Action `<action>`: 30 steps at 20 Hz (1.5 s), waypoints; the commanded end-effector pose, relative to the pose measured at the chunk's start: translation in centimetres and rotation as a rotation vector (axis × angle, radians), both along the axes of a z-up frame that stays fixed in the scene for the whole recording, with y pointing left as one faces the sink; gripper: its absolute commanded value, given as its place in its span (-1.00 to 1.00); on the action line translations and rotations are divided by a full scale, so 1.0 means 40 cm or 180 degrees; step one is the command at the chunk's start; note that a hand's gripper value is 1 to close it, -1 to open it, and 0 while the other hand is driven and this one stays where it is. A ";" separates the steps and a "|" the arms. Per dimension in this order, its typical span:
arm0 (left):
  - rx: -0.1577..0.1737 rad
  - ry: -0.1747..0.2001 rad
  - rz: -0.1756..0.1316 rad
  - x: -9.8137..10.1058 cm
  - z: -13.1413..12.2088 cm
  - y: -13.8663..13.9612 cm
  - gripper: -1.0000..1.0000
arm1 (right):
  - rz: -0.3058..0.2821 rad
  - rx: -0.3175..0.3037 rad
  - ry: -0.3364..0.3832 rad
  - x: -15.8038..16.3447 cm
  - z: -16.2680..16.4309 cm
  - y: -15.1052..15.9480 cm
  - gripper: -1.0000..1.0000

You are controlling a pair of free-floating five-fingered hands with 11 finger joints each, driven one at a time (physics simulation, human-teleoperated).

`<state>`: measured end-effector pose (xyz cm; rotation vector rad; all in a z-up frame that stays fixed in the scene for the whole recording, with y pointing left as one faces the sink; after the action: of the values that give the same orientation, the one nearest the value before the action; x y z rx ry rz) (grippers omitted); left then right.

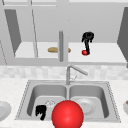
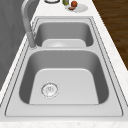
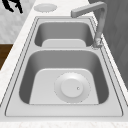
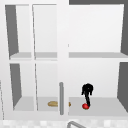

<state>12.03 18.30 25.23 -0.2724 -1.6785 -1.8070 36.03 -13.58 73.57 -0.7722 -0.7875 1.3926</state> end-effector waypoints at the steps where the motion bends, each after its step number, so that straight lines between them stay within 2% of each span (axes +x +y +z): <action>1: 0.0000 0.0000 0.0000 0.000 0.000 0.000 0.00 | 0.0081 -0.0067 0.0288 0.048 -0.042 0.004 -1.00; 5: 0.0000 0.0000 0.0000 0.000 0.000 0.000 0.00 | 0.0123 -0.0066 0.0465 0.095 -0.089 0.005 -1.00; 23: 0.0000 0.0000 0.0000 0.000 0.000 0.000 0.00 | 0.0429 0.0175 0.0670 0.312 -0.190 -0.033 -1.00; 27: 0.0000 0.0000 0.0000 0.000 0.000 0.000 0.00 | 0.0338 0.0208 0.0862 0.307 -0.205 -0.031 -1.00; 30: 0.0000 0.0000 0.0000 0.000 0.000 0.000 0.00 | 0.0363 0.0183 0.0982 0.333 -0.213 -0.032 -1.00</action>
<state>12.03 18.30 25.23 -0.2724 -1.6785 -1.8070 48.74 -14.85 65.58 -0.5200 -0.6937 1.4866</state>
